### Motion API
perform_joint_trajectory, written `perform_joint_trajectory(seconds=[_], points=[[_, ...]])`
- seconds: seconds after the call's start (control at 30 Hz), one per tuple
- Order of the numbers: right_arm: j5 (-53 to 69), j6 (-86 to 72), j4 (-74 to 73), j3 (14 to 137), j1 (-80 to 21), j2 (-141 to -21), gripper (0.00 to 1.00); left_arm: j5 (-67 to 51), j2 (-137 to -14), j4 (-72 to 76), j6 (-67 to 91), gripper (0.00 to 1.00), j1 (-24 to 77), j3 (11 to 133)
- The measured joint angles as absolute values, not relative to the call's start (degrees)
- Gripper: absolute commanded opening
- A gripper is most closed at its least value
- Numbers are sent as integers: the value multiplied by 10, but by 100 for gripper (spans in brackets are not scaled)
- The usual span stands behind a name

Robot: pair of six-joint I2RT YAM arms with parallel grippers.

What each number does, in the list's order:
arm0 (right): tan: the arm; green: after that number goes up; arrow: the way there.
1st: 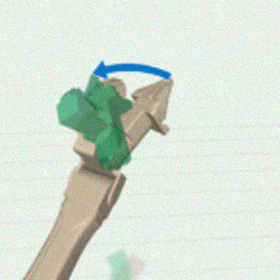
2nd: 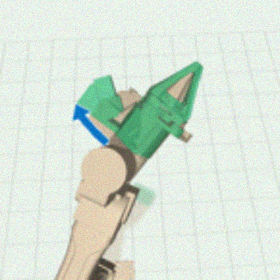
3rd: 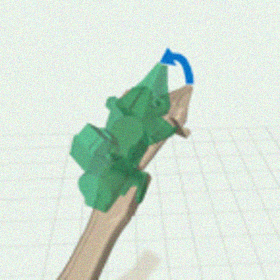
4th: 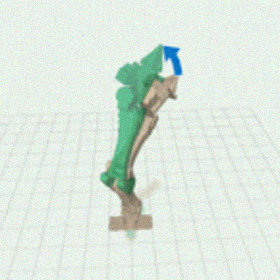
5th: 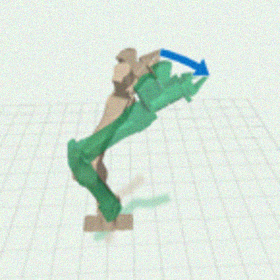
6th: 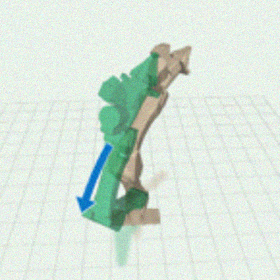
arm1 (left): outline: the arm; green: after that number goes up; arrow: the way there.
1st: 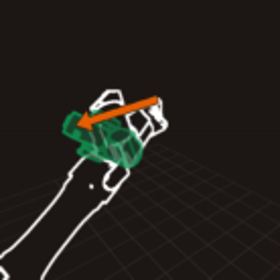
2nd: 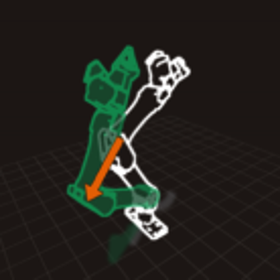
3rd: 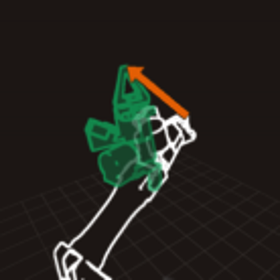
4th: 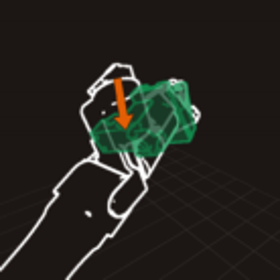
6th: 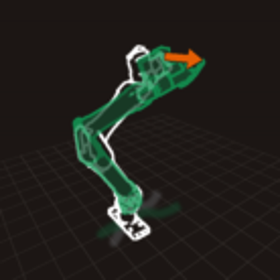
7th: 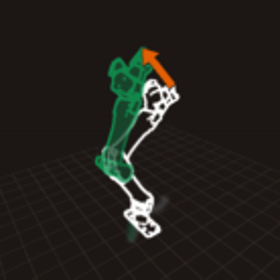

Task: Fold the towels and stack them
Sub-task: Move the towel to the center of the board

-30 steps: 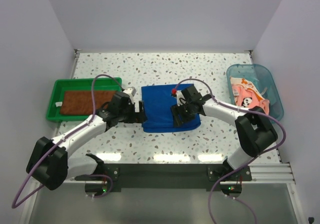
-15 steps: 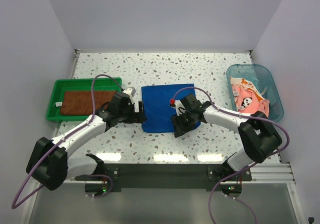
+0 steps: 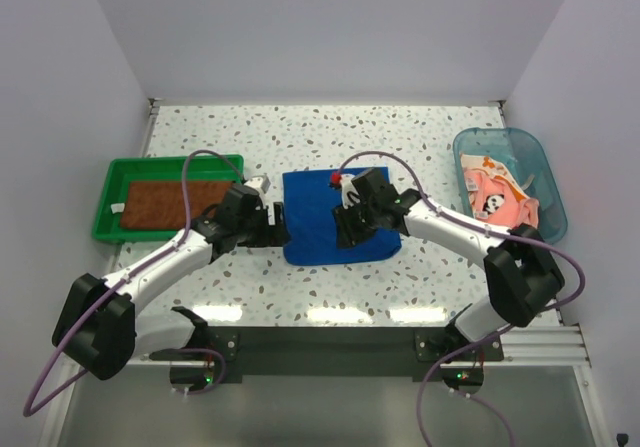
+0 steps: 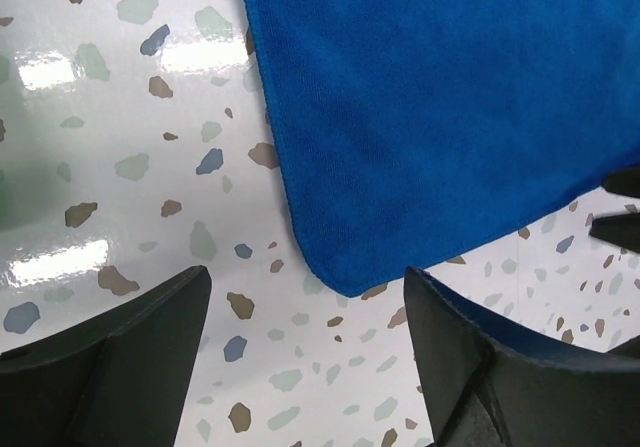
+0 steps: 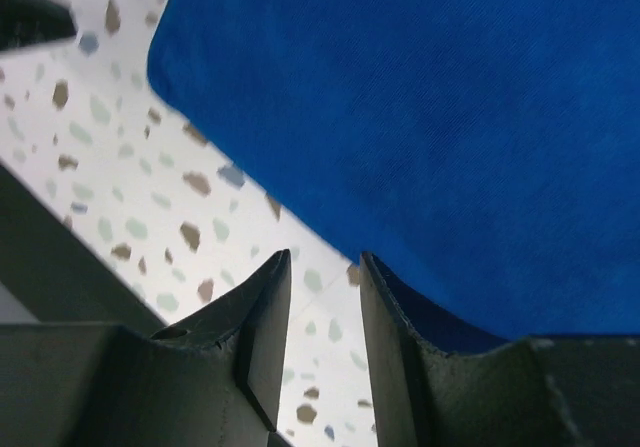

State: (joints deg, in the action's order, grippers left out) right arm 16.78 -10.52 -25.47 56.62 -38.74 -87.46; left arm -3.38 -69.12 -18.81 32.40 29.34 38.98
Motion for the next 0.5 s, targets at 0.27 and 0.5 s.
perform_joint_trajectory(seconds=[0.27,0.5], points=[[31,-170,-233,567,-382,-896,29,-52,-691,-189,335,74,296,392],[-33,-220,-246,504,-329,-849,29,-79,-755,-177,336,73,334,449]])
